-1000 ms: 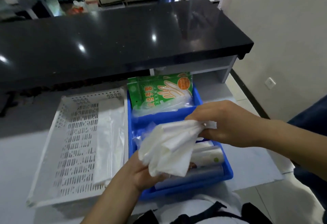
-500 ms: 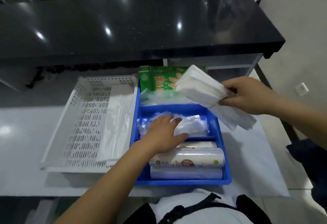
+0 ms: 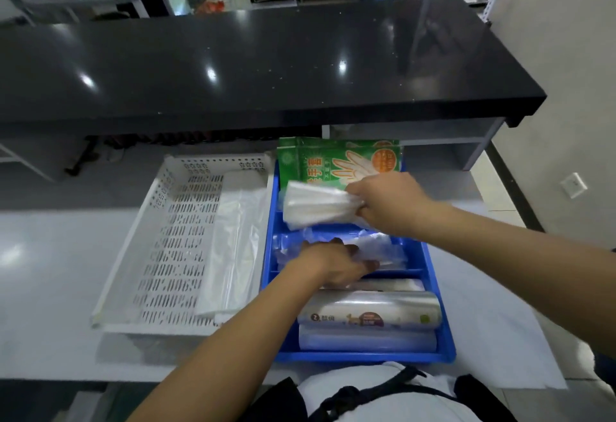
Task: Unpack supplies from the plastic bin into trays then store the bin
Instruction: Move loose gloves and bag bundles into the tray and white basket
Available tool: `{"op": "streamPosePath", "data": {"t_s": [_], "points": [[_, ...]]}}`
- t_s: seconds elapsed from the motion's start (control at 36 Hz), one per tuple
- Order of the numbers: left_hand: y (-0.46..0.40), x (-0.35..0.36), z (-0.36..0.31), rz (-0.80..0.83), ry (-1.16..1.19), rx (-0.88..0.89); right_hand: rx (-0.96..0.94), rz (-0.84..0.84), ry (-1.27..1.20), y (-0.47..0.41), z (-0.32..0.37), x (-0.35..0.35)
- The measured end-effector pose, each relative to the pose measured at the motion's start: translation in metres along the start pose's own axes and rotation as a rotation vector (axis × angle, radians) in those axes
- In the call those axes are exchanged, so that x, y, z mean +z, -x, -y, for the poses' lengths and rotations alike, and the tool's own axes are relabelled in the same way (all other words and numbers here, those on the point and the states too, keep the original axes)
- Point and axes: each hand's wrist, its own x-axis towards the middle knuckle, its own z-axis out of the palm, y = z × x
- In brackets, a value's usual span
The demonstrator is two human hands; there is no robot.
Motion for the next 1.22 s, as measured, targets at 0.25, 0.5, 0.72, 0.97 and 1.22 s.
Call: {"op": "streamPosePath", "data": {"t_s": [0.25, 0.5, 0.72, 0.97, 1.22], "points": [[0.013, 0.002, 0.005, -0.016, 0.037, 0.078, -0.001, 0.252, 0.119, -0.016, 0.022, 0.053], [0.051, -0.010, 0.018, -0.347, 0.243, 0.163, 0.062, 0.334, -0.194, -0.014, 0.001, 0.039], [0.046, -0.016, 0.050, -0.443, -0.068, 0.110, 0.226, -0.212, -0.122, 0.025, 0.004, 0.050], [0.043, 0.003, 0.061, -0.518, 0.061, 0.140, 0.362, -0.202, -0.179, 0.074, -0.014, 0.069], [0.014, -0.032, 0.065, -0.566, 0.106, 0.050, 0.127, -0.210, -0.363, 0.039, 0.006, 0.043]]}}
